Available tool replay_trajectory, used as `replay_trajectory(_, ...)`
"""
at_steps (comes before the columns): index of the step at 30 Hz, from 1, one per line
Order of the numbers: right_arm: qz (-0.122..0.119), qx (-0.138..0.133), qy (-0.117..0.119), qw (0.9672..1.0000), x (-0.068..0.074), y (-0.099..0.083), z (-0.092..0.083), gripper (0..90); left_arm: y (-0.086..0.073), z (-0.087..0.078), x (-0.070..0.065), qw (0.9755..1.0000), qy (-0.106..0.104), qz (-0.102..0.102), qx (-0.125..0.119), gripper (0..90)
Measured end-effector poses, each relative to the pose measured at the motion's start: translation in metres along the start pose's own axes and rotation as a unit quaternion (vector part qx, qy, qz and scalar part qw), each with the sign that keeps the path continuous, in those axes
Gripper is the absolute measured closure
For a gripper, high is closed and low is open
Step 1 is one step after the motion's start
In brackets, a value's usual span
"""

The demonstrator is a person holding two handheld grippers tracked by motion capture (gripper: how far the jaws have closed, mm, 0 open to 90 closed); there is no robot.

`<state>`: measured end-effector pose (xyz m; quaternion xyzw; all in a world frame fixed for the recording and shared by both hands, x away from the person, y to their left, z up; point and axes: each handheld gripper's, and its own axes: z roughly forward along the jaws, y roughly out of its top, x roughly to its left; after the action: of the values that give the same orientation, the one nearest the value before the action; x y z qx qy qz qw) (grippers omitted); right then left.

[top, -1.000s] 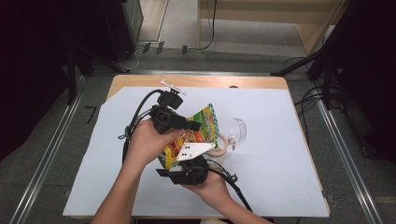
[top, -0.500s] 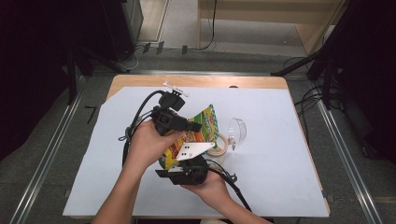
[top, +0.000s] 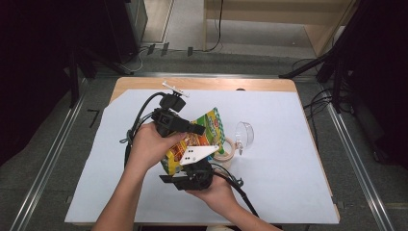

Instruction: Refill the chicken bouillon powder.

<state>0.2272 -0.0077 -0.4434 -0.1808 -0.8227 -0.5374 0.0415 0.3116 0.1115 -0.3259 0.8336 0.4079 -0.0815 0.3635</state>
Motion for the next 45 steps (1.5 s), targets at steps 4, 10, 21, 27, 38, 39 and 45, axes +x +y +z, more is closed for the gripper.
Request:
replay_trajectory(4, 0.001, 0.0, -0.003, 1.0, -0.0001, -0.001, -0.0027, 68.8, 0.0016, 0.003, 0.0, 1.0, -0.002, 0.002, 0.002, 83.2)
replay_trajectory(10, 0.001, 0.0, -0.002, 1.0, -0.0007, -0.0012, -0.0056, 69.0, 0.0031, 0.0046, -0.0013, 1.0, 0.0, -0.002, 0.001, 83.3)
replay_trajectory(21, -0.009, -0.001, 0.0, 1.0, 0.0018, -0.0014, -0.0045, 69.4, 0.0019, 0.003, 0.0014, 0.9994, -0.027, -0.022, 0.009, 81.7)
replay_trajectory(27, -0.013, -0.002, 0.0, 0.9999, 0.0025, -0.0014, -0.0048, 69.6, 0.0016, 0.0027, 0.0027, 0.999, -0.036, -0.025, 0.01, 82.0)
replay_trajectory(38, -0.018, -0.005, 0.001, 0.9998, 0.0027, -0.0014, -0.0042, 69.7, 0.0008, 0.0013, -0.0001, 0.9994, -0.028, -0.021, 0.008, 80.9)
replay_trajectory(39, -0.017, -0.005, 0.002, 0.9998, 0.0026, -0.0014, -0.0043, 69.7, 0.0007, 0.0014, -0.0004, 0.9994, -0.027, -0.021, 0.007, 80.9)
replay_trajectory(45, -0.018, -0.006, 0.003, 0.9998, 0.0029, -0.0008, -0.0046, 69.5, 0.0006, -0.0001, -0.0009, 0.9996, -0.023, -0.018, 0.004, 80.9)
